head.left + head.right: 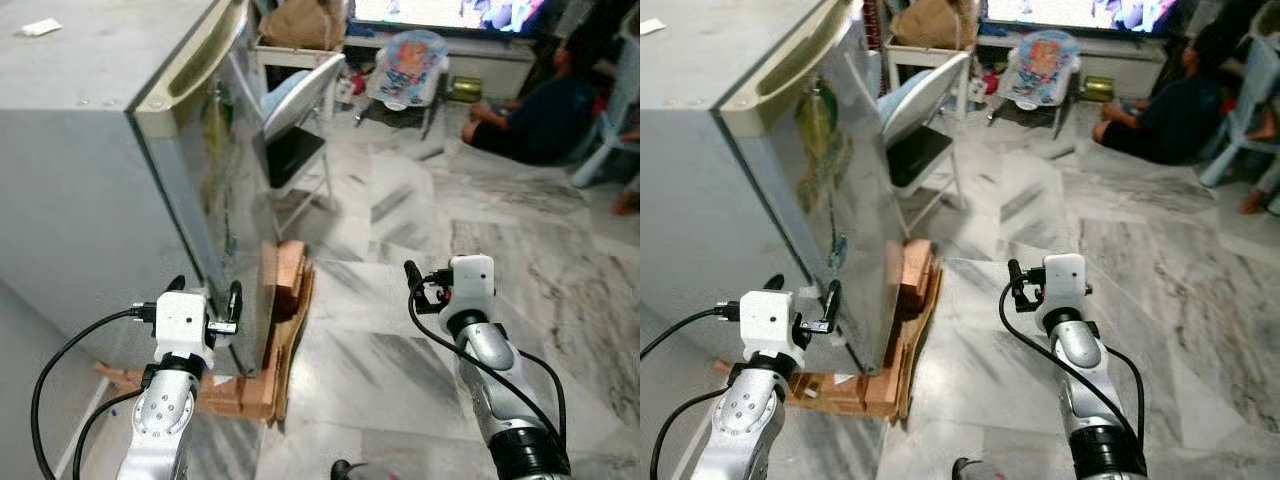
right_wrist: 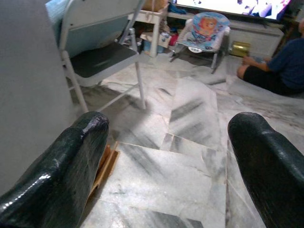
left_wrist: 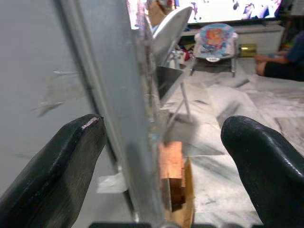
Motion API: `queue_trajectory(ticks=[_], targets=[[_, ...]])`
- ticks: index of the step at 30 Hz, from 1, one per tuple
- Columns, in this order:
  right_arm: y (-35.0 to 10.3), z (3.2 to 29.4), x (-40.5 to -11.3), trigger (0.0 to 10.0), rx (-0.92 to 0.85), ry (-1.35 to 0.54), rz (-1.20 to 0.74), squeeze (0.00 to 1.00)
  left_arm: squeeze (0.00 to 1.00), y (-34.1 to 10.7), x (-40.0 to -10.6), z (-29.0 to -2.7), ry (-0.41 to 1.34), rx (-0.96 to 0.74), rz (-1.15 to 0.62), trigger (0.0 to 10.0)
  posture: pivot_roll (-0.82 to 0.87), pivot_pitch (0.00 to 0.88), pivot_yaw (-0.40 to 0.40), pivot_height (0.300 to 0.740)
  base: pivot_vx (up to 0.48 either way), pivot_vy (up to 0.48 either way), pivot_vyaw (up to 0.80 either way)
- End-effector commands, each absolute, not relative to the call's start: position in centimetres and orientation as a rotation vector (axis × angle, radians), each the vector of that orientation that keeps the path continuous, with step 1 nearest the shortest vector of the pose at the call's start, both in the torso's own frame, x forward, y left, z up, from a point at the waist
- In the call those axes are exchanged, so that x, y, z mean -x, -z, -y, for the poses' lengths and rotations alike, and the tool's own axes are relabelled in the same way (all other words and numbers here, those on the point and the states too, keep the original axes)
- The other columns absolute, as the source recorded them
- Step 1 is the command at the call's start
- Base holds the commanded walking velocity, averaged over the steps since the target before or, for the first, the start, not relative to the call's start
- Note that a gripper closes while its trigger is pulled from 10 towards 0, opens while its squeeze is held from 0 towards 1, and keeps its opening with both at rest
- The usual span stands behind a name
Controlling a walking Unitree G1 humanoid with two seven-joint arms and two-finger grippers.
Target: Restocking fridge
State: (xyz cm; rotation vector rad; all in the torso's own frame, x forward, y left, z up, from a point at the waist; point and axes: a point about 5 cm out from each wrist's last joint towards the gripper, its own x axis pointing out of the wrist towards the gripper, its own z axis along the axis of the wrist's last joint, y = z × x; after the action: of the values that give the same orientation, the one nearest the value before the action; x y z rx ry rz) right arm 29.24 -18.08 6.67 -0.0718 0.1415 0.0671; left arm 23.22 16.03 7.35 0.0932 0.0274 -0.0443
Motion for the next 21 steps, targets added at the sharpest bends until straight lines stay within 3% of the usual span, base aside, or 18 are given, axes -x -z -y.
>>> queue_trajectory(ticks=[1,9,21], targets=[[-6.7,18.1,-29.2,10.0,0.077,-0.07,-0.148,0.0,0.0,-7.2,-23.3,-16.1,0.04,-0.1,-0.033,10.0,0.0,0.032,0.008,0.74,0.0,0.0,-0.8],[-6.6,18.1,-29.1,10.0,0.076,-0.071,-0.149,0.0,0.0,-7.1,-23.5,-16.8,0.014,-0.113,-0.046,10.0,0.0,0.039,0.01,0.74,0.0,0.0,-0.8],[-6.2,17.4,-28.6,10.0,0.094,-0.128,-0.182,0.0,0.0,-7.5,-26.1,-17.5,-0.002,-0.136,-0.028,10.0,-0.02,0.061,-0.001,0.74,0.0,0.0,0.0]])
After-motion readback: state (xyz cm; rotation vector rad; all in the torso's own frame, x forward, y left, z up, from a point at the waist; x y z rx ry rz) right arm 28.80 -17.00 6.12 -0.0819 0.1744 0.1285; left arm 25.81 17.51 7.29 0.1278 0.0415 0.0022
